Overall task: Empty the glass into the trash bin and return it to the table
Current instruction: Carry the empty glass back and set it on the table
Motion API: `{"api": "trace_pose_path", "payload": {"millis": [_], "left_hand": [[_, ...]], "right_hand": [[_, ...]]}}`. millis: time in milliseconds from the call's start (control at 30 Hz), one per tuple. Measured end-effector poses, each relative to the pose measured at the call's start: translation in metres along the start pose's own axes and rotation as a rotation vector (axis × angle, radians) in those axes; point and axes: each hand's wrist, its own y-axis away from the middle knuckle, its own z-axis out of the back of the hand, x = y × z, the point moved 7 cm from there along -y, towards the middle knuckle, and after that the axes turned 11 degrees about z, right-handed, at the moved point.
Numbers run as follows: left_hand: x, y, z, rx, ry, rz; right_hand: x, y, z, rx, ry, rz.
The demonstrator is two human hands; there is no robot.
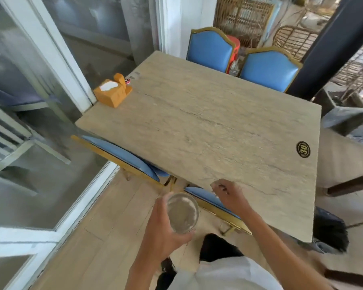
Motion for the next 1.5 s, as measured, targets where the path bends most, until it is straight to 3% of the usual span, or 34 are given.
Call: {"api": "trace_pose_path", "payload": {"millis": [267, 667, 1133, 1500], "left_hand": [[0.008, -0.042, 0.027, 0.020, 0.040, -0.044], [-0.010, -0.184, -0.006, 0.166, -0.096, 0.010], [-0.004, -0.386, -0.078, 0.263, -0.280, 0.045], [0.006, -0.473, -0.146, 0.182, -0.404, -0.034]], "right_hand": [[0.010, -0.025, -0.006, -0.059, 0.090, -0.083], [-0.095, -0.148, -0.019, -0.021, 0.074, -0.407], [-0.160, -0.279, -0.005, -0.423, 0.380, -0.493], [-0.169, -0.288, -0.008, -0.467, 0.440, -0.614]]}}
